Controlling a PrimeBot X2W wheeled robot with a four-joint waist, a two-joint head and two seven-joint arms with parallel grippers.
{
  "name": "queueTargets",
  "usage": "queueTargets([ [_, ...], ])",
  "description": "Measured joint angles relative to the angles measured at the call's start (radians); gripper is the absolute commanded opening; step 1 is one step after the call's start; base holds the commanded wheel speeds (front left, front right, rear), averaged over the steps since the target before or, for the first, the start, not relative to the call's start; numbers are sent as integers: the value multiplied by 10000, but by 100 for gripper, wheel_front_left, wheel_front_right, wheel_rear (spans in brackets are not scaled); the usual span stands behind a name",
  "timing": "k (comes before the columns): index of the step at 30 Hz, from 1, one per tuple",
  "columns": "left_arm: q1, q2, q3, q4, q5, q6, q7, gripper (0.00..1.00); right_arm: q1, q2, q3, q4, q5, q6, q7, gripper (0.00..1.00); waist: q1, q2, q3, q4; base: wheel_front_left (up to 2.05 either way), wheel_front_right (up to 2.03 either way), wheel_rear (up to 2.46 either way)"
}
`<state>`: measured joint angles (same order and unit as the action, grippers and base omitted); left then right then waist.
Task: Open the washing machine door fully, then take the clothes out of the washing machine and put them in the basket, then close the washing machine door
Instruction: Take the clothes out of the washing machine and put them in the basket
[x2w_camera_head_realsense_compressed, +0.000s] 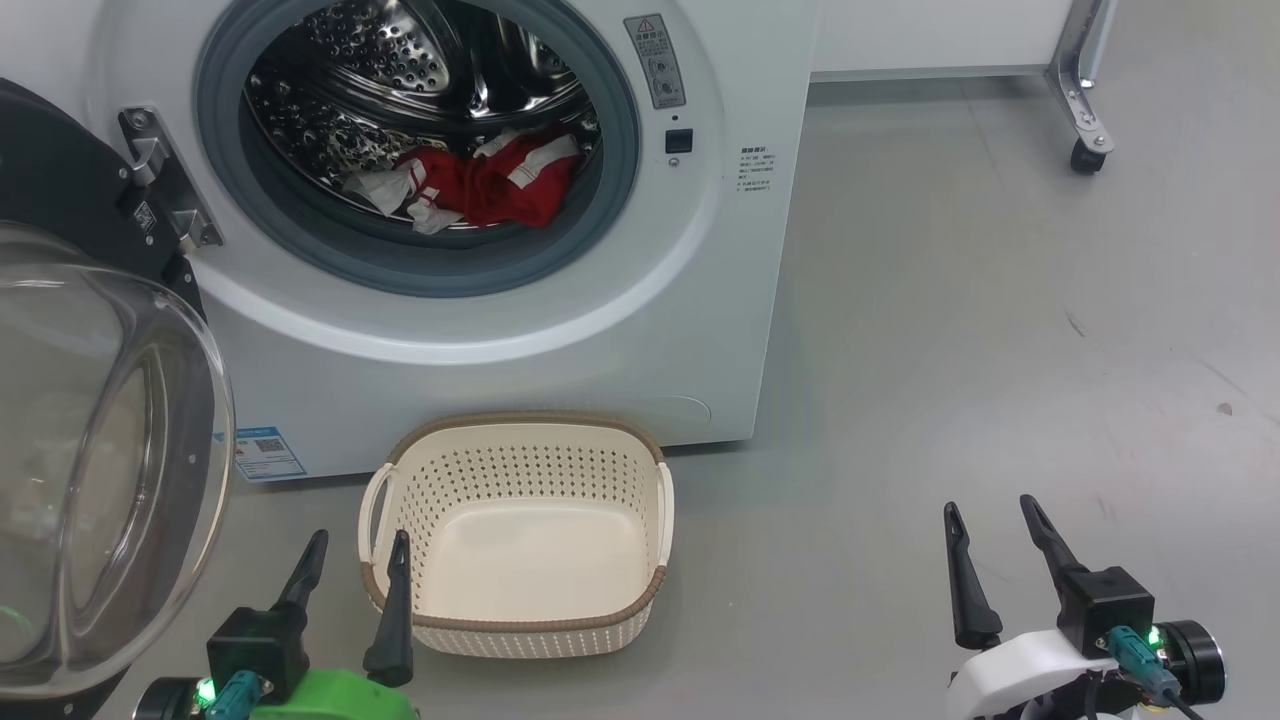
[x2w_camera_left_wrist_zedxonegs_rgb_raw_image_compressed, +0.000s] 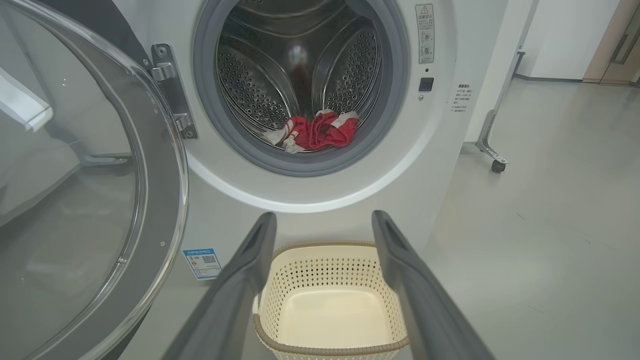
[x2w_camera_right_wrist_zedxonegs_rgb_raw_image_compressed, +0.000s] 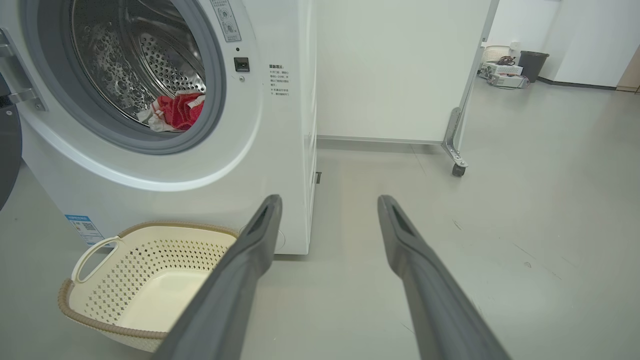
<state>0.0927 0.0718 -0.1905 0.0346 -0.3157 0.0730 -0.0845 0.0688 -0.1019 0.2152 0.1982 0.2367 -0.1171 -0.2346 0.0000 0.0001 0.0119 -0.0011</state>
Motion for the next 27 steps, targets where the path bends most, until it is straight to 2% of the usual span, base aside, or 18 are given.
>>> queueTargets([
  [27,-3,84,105,4,372,113,-4,100,-1,38,40,-35,4,-2,8,100,0,0,188,20,90,-90,0],
])
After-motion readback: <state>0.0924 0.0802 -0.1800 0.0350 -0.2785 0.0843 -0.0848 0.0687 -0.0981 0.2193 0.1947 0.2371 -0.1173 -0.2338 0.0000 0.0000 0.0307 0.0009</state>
